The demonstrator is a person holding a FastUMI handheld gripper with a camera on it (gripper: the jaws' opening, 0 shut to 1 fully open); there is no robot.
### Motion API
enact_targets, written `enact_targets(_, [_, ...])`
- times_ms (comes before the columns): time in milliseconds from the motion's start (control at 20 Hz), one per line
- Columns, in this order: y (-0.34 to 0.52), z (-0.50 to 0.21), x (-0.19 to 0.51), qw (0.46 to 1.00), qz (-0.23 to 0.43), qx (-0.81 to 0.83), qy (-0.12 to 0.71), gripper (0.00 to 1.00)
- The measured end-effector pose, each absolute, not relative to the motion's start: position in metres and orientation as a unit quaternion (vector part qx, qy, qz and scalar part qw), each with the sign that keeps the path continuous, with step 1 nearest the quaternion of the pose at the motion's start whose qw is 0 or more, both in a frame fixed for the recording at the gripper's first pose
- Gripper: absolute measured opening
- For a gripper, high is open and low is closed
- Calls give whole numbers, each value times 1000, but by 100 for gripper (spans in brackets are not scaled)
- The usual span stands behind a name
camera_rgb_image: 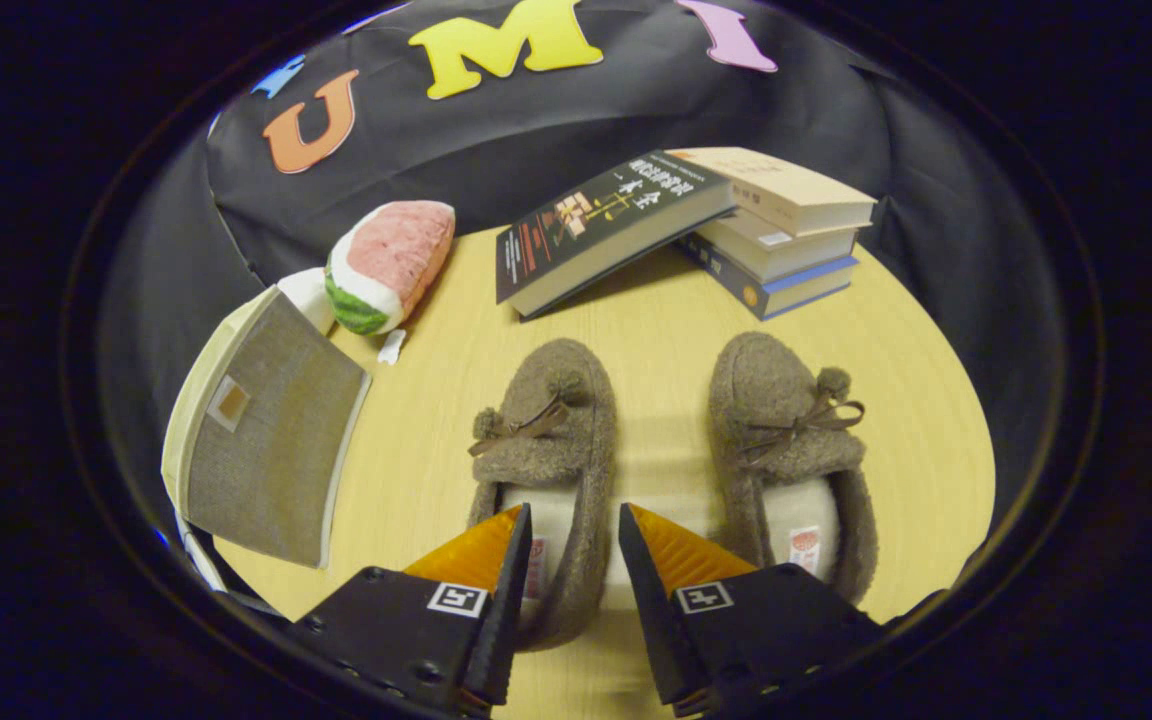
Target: Open the storage box then place both shoes into the box .Put the left shoe in first, then the right shoe, with the right side of both shoes facing outward in a uniform manner.
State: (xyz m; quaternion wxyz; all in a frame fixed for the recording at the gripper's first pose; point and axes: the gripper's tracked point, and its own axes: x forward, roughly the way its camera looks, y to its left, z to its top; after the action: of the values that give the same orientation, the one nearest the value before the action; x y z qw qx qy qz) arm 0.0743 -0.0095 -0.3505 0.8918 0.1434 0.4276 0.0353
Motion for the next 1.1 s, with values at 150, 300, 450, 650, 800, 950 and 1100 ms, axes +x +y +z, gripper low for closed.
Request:
enact_targets(150, [-12,-361,79,884,27,154,440,16])
enact_targets(300, [-13,-360,79,881,29,168,442,1])
enact_targets(450, [-14,-357,78,874,29,192,445,0])
enact_targets(650, [-12,-348,75,855,32,258,450,0])
enact_targets(800, [-8,-334,69,848,40,286,446,0])
enact_targets(950, [-5,-313,63,848,46,302,433,0])
enact_targets(1100, [3,-285,58,854,49,309,416,0])
